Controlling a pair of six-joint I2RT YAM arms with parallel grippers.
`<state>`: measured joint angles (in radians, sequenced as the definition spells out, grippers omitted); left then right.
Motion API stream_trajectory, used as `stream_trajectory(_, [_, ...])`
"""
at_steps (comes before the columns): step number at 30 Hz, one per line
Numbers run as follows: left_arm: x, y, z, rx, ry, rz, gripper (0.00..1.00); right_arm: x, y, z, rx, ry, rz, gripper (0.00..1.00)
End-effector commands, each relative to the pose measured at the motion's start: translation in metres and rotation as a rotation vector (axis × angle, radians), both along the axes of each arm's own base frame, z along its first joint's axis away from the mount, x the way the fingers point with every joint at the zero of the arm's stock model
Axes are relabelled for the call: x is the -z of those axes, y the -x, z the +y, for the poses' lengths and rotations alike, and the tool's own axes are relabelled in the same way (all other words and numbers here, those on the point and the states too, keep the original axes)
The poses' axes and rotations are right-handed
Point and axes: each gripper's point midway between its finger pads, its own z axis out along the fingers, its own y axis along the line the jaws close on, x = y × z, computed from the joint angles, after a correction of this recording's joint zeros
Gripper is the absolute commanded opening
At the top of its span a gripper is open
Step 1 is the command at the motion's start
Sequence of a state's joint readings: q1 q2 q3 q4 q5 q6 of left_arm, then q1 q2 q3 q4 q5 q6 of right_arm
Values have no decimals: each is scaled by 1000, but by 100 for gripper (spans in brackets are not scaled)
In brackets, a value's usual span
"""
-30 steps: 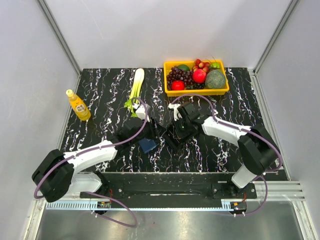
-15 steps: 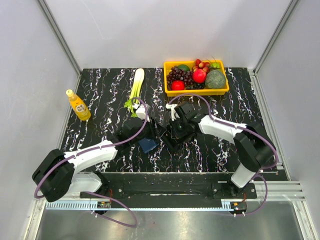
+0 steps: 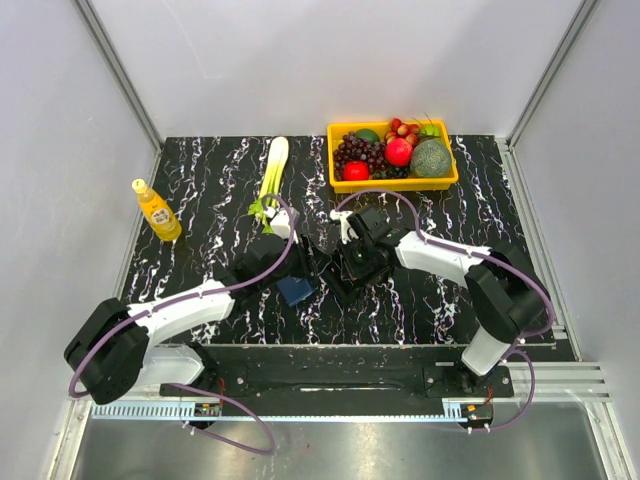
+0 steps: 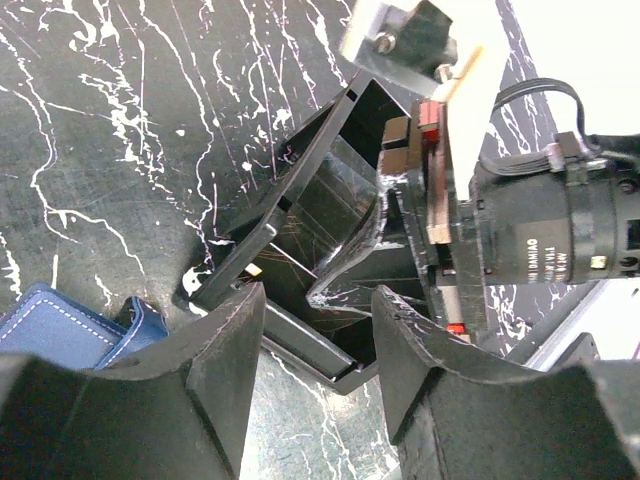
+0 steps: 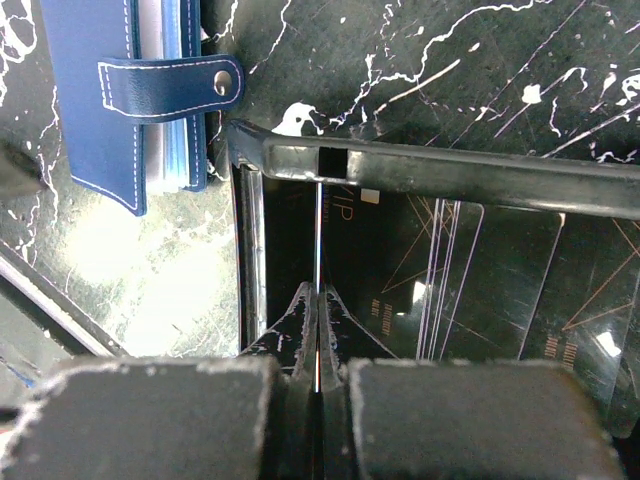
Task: Put the credit cards into the card holder
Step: Pick up the credit card from the storage box, then insert the credit card into the card holder.
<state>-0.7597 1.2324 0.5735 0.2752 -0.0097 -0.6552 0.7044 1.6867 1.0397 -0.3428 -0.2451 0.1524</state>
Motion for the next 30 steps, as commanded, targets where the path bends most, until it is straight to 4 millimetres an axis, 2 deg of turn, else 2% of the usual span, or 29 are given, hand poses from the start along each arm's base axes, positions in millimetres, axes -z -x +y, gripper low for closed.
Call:
stream_trajectory(1, [-10,-7,15,-75,-5,-16,56,-37,-11,5,26,-49,-109,0])
stream_trajectory(2, [-9,-7,21,-97,-22,-9,70,-43,-13,3,40,-53,-127,0])
stream_trajectory(3, [-6,-7,29,-124,-47,-3,76,-48,-15,1,52,-54,-146,0])
stream_trajectory(5, [-4,-4,41,-152,-85,-1,80,-62,-16,0,61,-72,-174,0])
stream_trajectory(7, [-3,-3,54,-195,-117,2,98,-71,-17,-2,76,-86,-194,0])
stream_trajectory(10, [-4,-1,67,-224,-162,31,99,-77,-16,-6,92,-87,-206,0])
stream_trajectory(12, [10,7,80,-245,-243,104,99,-84,-14,-5,115,-110,-207,0])
stream_trajectory(16, [22,20,98,-286,-331,189,99,-89,-14,-7,124,-128,-216,0])
stream_trajectory(19, [25,29,106,-325,-396,210,99,-104,-11,-9,145,-168,-238,0])
stream_trajectory(22, [34,40,116,-355,-462,266,99,-117,-4,0,151,-257,-208,0])
stream_trajectory(24, [39,46,122,-372,-473,282,99,-116,4,11,124,-310,-156,0])
stream_trajectory(26, [37,48,133,-427,-475,285,99,-107,11,23,100,-338,-99,0])
stream_trajectory(30, [24,47,145,-485,-447,244,99,-85,16,34,89,-294,-69,0])
